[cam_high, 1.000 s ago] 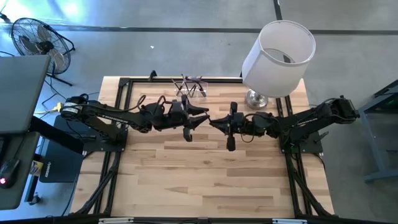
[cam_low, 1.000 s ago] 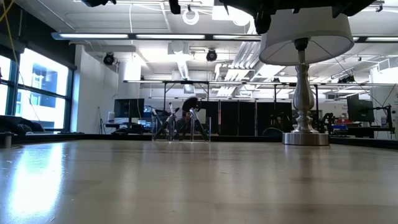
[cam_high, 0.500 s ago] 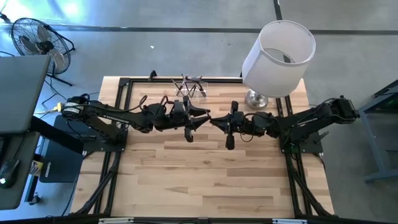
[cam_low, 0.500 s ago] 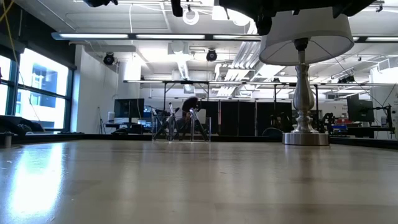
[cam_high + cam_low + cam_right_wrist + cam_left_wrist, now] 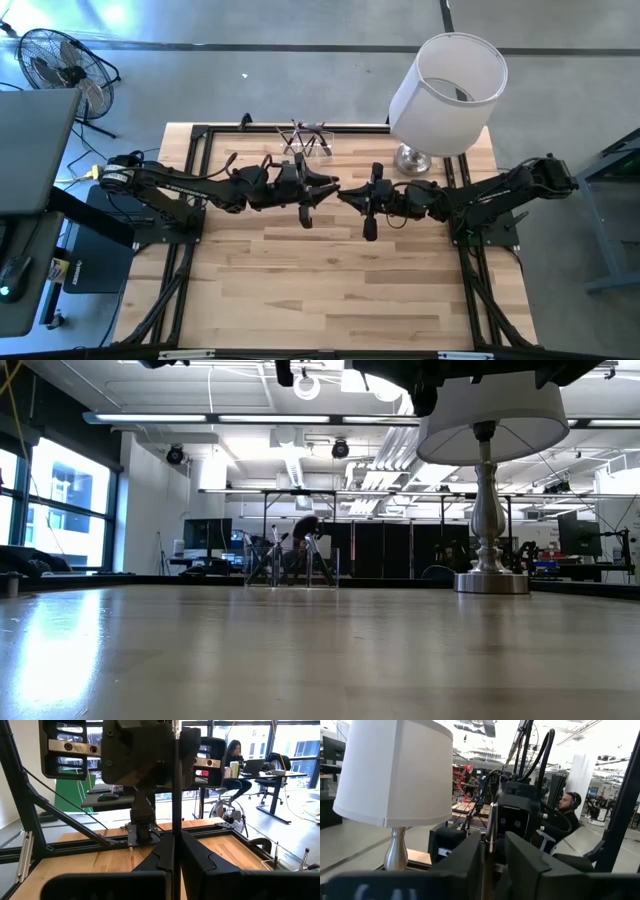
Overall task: Put items in baskets/containers
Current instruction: Put the liner brush into the transparent organizer, then return to Home Position
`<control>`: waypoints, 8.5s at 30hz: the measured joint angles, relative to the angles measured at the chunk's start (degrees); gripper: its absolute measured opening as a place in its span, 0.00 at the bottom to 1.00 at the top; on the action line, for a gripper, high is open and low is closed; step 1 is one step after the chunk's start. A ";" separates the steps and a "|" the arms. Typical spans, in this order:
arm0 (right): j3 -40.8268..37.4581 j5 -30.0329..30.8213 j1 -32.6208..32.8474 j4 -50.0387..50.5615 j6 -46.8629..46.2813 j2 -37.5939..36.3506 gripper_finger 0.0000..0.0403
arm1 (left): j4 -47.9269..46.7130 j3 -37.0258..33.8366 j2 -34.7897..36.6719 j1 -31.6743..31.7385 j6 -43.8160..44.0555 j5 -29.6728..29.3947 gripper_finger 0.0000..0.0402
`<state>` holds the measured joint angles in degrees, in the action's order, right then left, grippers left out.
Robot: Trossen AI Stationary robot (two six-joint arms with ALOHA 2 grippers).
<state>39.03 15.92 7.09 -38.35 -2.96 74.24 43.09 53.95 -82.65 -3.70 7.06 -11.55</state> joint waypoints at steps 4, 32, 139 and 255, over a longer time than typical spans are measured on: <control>0.00 -0.02 0.00 -0.02 0.00 0.00 0.02 | -0.13 0.00 0.00 0.00 -1.27 -0.24 0.07; -0.02 4.07 -0.04 18.92 -10.39 -0.55 0.37 | -25.12 -0.08 2.95 4.65 9.83 -8.60 0.03; -11.91 23.37 -10.88 13.66 -40.54 -0.50 0.33 | 2.63 -16.61 -13.68 53.81 -8.18 37.97 0.29; -11.89 -10.47 1.16 46.23 -12.59 -19.58 0.00 | -42.49 -52.57 82.27 3.32 -4.26 3.41 0.00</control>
<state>27.14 5.45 8.25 7.88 -15.55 54.65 0.60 1.39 -0.38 -0.38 2.80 -8.14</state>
